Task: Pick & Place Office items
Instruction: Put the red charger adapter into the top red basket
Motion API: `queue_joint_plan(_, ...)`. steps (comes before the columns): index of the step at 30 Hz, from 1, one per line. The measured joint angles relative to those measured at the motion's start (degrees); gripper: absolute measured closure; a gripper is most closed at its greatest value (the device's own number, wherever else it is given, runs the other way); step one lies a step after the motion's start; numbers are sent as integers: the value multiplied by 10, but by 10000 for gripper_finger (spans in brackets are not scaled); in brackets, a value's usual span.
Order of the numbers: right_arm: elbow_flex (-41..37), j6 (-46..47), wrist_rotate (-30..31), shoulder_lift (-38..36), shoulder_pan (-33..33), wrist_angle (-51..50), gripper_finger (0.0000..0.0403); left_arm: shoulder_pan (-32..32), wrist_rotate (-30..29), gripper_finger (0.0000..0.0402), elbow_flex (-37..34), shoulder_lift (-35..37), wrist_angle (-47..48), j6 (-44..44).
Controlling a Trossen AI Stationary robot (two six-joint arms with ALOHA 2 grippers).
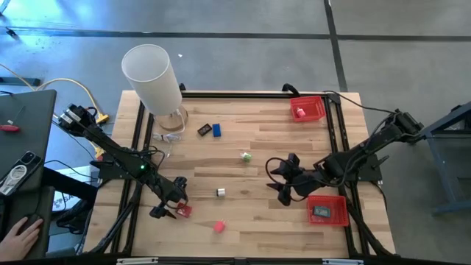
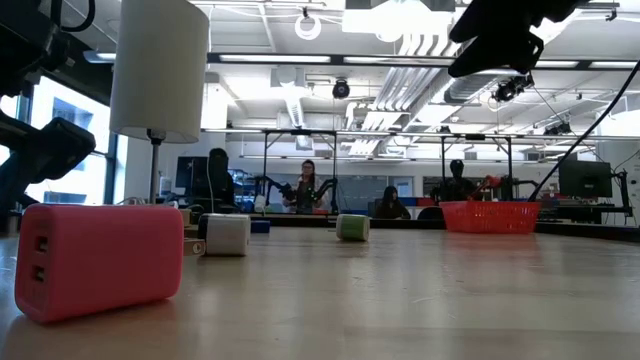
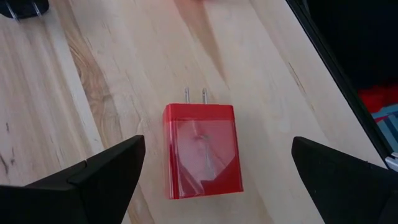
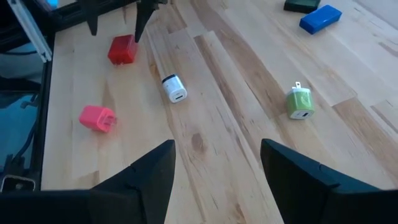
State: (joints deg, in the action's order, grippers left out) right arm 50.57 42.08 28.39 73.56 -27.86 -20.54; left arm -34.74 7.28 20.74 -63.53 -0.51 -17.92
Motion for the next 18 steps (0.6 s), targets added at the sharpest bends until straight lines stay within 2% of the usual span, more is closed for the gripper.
queue_joint_plan(15,0,1,-4,0,21,3,179,0,-1,7,0,0,0,0)
queue_joint_plan(18,0,0,-4,0,21,3,179,0,-33,7,0,0,-3,-2)
